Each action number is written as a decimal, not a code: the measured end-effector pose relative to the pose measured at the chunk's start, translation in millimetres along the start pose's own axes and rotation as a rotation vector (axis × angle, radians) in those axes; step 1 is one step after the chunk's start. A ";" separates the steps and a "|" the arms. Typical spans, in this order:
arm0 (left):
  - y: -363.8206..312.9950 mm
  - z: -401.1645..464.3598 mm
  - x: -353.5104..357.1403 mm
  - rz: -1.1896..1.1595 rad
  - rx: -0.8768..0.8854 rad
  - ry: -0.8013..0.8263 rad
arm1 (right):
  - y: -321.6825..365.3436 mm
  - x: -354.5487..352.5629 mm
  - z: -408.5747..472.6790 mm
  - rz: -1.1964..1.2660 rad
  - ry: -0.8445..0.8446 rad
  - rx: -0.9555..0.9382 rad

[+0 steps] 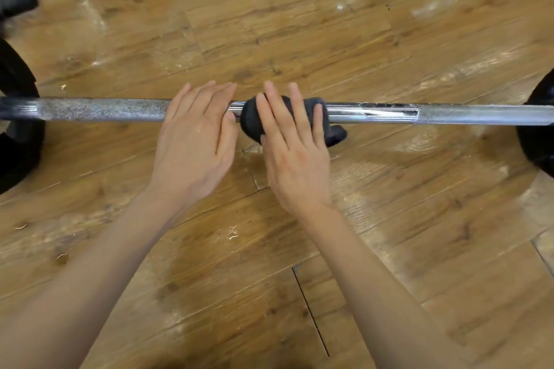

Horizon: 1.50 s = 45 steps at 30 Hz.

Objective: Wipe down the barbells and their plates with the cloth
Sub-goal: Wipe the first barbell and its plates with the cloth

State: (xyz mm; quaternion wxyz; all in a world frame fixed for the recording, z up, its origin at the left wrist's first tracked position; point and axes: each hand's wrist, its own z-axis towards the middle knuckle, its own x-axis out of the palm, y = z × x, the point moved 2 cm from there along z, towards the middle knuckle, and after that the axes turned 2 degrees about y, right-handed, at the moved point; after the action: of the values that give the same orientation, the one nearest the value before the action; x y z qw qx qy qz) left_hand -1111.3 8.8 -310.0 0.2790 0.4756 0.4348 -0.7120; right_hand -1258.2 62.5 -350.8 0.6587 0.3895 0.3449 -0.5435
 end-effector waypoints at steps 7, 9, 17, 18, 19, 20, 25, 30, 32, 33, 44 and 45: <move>-4.0 -13.6 -1.5 -0.023 -0.005 -0.007 | -12.8 -12.4 -2.9 -0.035 -0.034 0.200; -5.4 -19.9 -0.1 -0.025 0.001 -0.014 | -6.4 -16.9 14.2 -0.021 -0.054 0.172; -14.7 -55.3 -1.4 0.038 0.019 0.022 | -23.1 -53.5 88.2 0.045 1.167 0.384; -16.7 -61.0 -1.7 0.051 0.020 0.031 | -21.4 -53.8 82.2 0.057 1.170 0.402; -18.9 -66.7 -1.7 0.069 0.023 0.036 | -18.6 -53.1 71.9 0.008 1.068 0.384; -21.1 -72.4 -1.1 0.088 0.026 0.039 | -13.7 -52.3 53.4 -0.088 0.845 0.354; -30.9 -99.5 -0.6 0.117 0.020 0.046 | 19.4 -60.3 -50.1 0.022 0.019 0.306; -38.0 -123.3 -2.7 0.130 0.040 0.050 | 16.4 -75.8 1.3 -0.083 0.510 0.402; -37.8 -129.7 -1.8 0.160 0.059 0.054 | 9.0 -71.0 2.1 -0.030 0.707 0.469; -37.6 -132.3 -1.3 0.173 0.064 0.057 | 14.2 -74.2 -7.3 -0.077 0.657 0.449; -54.9 -139.4 -9.1 0.025 0.149 0.112 | 20.4 -77.3 -71.6 -0.088 0.011 0.424; -60.7 -137.5 -7.9 0.021 0.185 0.122 | 19.7 -79.7 -75.2 -0.123 0.002 0.486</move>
State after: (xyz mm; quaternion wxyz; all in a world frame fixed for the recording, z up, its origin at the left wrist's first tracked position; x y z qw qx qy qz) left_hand -1097.7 158.5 -304.6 0.2145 0.5464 0.3785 -0.7157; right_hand -1254.7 167.1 -312.6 0.5108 0.5153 0.2280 -0.6492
